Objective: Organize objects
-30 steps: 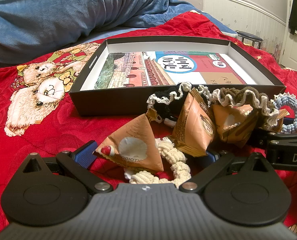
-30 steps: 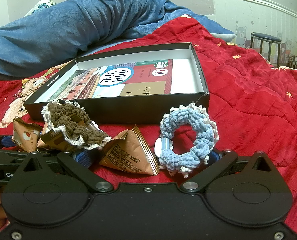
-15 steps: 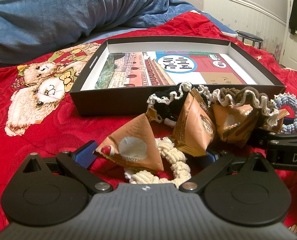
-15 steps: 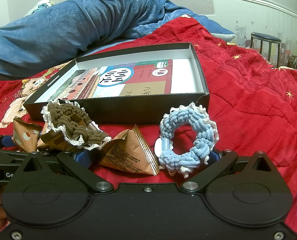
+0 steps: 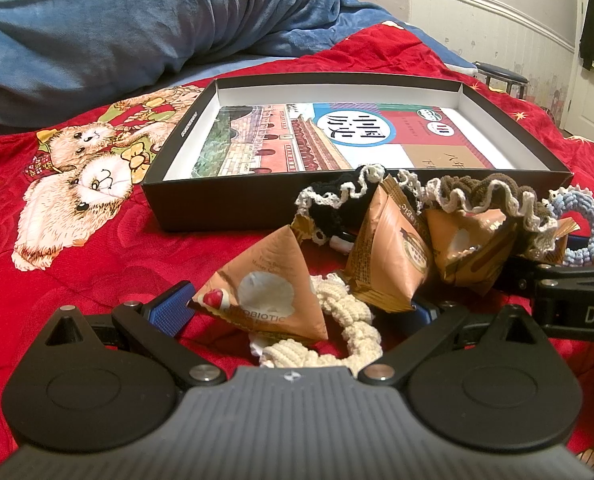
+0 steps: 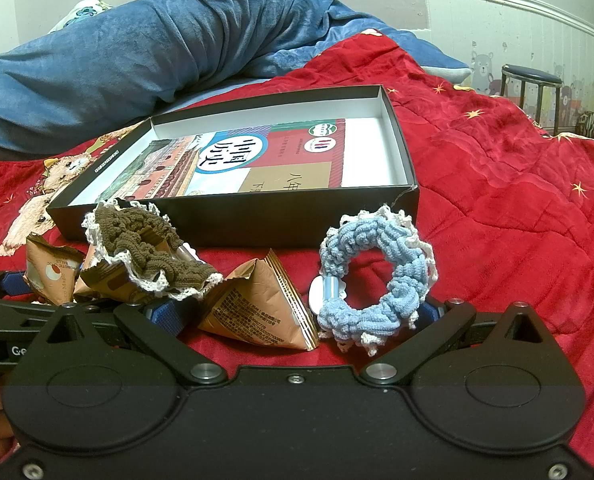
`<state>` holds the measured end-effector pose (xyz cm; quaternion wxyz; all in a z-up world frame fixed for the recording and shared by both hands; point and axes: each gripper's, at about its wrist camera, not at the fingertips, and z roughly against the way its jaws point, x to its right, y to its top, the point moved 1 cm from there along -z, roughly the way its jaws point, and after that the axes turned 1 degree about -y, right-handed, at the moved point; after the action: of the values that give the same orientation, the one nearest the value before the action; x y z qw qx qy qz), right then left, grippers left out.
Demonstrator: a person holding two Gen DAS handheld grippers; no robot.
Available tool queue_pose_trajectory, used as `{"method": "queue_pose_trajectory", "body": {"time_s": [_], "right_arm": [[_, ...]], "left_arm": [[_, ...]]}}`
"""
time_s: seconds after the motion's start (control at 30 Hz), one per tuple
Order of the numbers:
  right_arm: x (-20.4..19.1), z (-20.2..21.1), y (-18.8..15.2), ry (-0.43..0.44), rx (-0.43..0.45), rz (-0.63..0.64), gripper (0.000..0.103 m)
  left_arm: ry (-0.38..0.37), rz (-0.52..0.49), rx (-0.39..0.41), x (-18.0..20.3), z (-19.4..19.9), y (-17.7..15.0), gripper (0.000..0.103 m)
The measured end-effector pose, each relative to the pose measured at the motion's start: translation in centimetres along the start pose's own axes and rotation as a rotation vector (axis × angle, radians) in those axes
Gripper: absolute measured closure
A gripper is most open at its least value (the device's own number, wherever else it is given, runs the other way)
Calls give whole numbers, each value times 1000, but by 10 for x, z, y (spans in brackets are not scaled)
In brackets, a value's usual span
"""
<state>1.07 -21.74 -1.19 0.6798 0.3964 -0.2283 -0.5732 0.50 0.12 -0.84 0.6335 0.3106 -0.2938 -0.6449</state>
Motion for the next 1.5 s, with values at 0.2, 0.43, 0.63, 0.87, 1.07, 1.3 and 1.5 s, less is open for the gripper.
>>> {"method": "queue_pose_trajectory", "body": {"time_s": [0.2,0.43,0.63,0.87,1.07,1.3,1.5], "right_arm": [[0,0,0,0,0,0,0],[0,0,0,0,0,0,0],[0,0,0,0,0,0,0],[0,0,-1,2,-1,-2,0],[-15,-6,-2,-84,-35,101,0],[-17,-7,-3,-83,-32,101,0],[-19,-7,-2,-87,-34,109,0]], "left_arm": [[1,0,0,0,0,0,0],[0,0,1,0,0,0,0],[0,-2,1,-1,1,0,0],[15,11,1,0,5,0,0],[95,138,84,-11,28,-2,0],[76,121,160,-3,58,-11,0],[-26,-23,31,19,59,-18,0]]}}
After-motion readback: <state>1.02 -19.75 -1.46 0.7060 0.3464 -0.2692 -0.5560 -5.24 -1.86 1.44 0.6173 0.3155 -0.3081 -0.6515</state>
